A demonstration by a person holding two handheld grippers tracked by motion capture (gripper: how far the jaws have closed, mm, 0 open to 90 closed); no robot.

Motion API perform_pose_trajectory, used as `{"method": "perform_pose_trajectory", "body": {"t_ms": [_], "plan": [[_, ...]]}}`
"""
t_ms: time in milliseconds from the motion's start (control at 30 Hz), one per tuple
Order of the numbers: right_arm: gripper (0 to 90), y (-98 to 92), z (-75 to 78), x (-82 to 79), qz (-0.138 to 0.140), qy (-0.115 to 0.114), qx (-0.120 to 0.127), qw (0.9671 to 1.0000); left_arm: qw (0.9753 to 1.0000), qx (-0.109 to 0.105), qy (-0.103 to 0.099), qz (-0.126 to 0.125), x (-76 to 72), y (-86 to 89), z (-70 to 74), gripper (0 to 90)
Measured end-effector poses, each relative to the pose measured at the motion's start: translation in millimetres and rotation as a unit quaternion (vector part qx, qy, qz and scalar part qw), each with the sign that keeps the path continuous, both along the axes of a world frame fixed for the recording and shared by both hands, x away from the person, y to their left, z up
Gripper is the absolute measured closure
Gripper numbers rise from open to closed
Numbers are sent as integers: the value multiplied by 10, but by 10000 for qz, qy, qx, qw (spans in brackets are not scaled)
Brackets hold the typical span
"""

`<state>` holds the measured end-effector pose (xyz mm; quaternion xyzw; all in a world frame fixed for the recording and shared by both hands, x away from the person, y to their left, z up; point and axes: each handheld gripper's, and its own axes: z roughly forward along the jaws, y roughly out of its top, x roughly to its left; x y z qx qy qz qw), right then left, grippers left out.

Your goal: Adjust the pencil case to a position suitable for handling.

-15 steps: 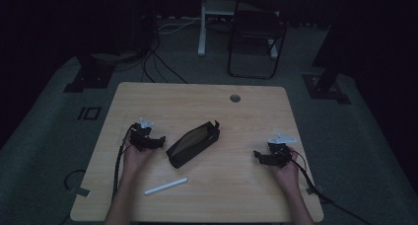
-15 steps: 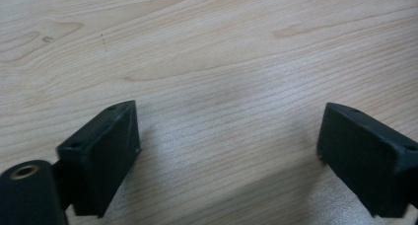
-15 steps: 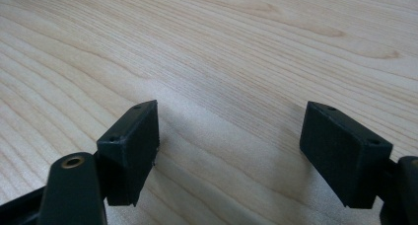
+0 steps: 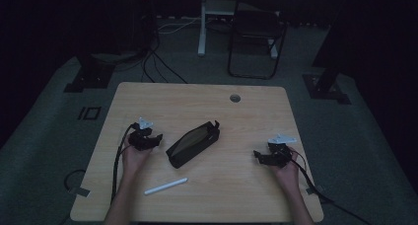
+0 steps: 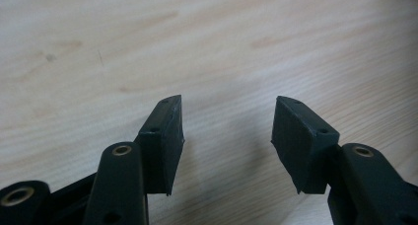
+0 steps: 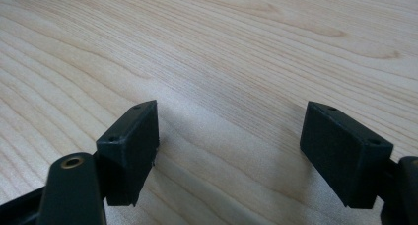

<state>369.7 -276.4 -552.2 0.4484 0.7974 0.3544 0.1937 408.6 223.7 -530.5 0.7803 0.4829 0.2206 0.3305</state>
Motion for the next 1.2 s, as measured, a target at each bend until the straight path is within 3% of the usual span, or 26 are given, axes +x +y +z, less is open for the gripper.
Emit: {"method": "perform_pose_trajectory", "body": {"t_ms": [133,333,800,933,1200], "plan": [[226,0,0,0,0,1,1,10000,9998,-54,-189,-21,-59,-6,116,467],[226,0,0,0,0,-2,-1,10000,9992,-228,-280,-150,-172,-26,256,498],[226,0,0,0,-1,0,1,10000,9967,-338,-566,-465,-473,-168,594,417],[225,1,0,3,7,-2,2,10000,9956,-378,-663,-544,-552,-221,662,419],[225,6,0,14,16,2,-1,10000,9943,-386,-633,-763,-663,-337,701,418]]}}
